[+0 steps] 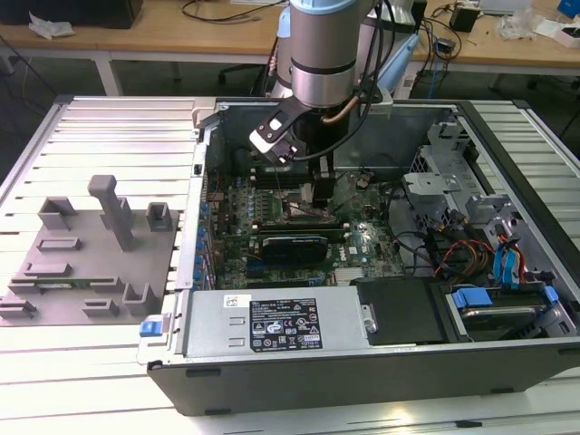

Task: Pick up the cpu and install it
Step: 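Place the cpu into insertion slot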

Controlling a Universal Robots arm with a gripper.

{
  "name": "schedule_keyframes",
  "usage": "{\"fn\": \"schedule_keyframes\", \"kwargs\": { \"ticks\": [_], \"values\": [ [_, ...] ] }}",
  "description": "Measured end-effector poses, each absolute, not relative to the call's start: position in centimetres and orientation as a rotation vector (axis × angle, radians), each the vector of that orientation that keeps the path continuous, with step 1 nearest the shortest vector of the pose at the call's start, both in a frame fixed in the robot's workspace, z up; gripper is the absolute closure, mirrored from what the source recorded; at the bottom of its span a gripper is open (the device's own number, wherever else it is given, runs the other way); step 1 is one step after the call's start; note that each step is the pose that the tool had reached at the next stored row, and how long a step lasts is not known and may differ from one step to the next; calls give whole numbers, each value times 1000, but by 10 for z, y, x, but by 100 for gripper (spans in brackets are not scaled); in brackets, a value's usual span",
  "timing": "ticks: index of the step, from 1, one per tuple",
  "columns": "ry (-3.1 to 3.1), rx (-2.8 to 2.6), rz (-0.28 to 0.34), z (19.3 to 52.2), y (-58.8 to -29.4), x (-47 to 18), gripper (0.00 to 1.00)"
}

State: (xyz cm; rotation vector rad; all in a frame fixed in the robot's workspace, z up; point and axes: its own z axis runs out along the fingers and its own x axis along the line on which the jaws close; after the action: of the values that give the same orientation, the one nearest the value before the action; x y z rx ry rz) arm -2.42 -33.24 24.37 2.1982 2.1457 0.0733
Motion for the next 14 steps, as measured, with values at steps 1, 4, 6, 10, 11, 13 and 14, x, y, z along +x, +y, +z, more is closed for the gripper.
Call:
{"fn": "schedule_keyframes", "kwargs": {
  "ticks": [1, 4, 6, 10, 11, 13, 14],
  "values": [
    [2146, 2198, 73, 244, -332, -24, 46],
    [2146, 2198, 73, 243, -331, -25, 46],
    [2146, 2198, 74, 242, -330, -26, 46],
    [2146, 2198, 73, 237, -327, -27, 46],
    [2146, 2198, 73, 236, -326, -28, 46],
    [2146, 2198, 73, 234, -325, -31, 46],
    [2146, 2198, 74, 233, -324, -32, 46]
  ]
}}
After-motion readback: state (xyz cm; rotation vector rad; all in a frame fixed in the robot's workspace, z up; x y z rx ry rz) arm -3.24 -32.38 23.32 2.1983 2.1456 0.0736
